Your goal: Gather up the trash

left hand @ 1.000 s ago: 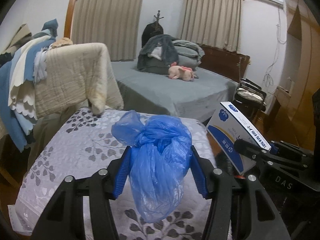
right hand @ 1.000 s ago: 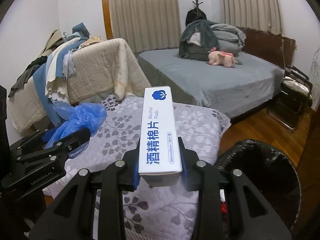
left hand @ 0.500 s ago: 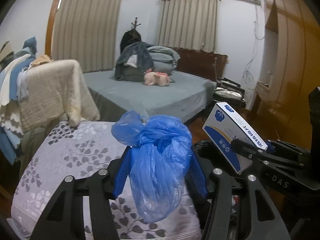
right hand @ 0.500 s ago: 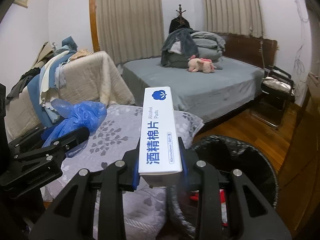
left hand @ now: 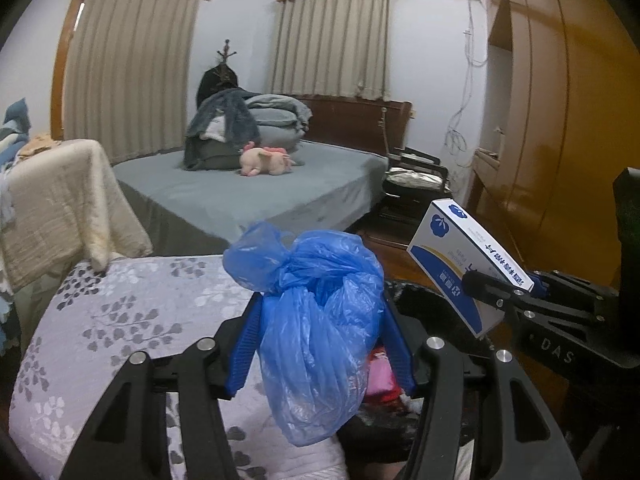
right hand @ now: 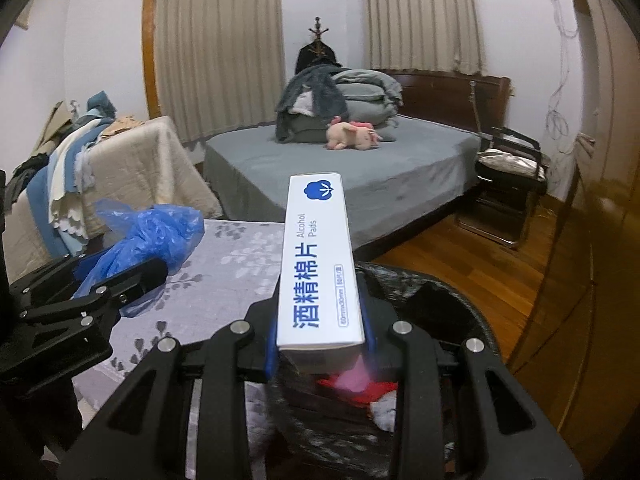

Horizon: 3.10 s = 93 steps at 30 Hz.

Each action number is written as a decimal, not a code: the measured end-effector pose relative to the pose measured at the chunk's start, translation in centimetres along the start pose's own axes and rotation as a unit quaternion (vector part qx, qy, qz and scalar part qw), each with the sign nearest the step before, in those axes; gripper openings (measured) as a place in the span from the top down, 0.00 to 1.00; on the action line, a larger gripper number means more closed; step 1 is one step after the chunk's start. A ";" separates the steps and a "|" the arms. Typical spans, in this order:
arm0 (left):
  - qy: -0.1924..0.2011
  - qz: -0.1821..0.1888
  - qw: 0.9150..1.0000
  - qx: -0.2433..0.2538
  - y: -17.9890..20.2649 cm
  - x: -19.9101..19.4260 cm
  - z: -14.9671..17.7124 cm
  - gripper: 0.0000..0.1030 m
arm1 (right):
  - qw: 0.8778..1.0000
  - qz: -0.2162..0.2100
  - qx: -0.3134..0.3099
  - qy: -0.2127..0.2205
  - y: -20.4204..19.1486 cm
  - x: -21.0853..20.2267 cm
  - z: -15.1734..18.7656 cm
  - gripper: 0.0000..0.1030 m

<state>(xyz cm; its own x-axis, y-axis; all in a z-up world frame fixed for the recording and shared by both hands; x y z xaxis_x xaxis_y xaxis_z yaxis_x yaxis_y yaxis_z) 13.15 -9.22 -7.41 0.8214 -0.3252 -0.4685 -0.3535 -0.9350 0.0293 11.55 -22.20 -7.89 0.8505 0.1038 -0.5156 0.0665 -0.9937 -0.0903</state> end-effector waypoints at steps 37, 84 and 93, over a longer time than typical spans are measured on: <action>-0.090 0.113 0.988 0.051 8.6 15.4 2.9 0.29 | 0.991 0.106 0.044 -0.069 12.9 8.6 5.2 0.44; 0.016 -0.016 1.000 0.010 -0.3 -5.7 -1.0 0.06 | 0.999 0.024 0.019 0.020 1.2 -7.0 -0.2 0.05; 0.034 -0.020 0.999 0.009 -0.2 -7.6 -1.6 0.06 | 0.999 0.020 0.010 0.030 0.2 -8.1 -0.5 0.05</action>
<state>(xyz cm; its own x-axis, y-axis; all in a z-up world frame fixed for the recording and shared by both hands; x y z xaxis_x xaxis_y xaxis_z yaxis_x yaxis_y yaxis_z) 7.68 -6.73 -2.43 0.8634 -0.2967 -0.4080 -0.3268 -0.9451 -0.0042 4.98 -23.24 -3.31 0.8819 0.0616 -0.4674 0.0225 -0.9958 -0.0886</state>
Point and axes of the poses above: each gripper's, at about its wrist camera, not at the fingertips, and x roughly the way its jaws point, y to its right, z to its underside, the point moved 9 cm from there along x, roughly the way its jaws point, and after that the axes turned 4 degrees about x, right-handed, at the moved point
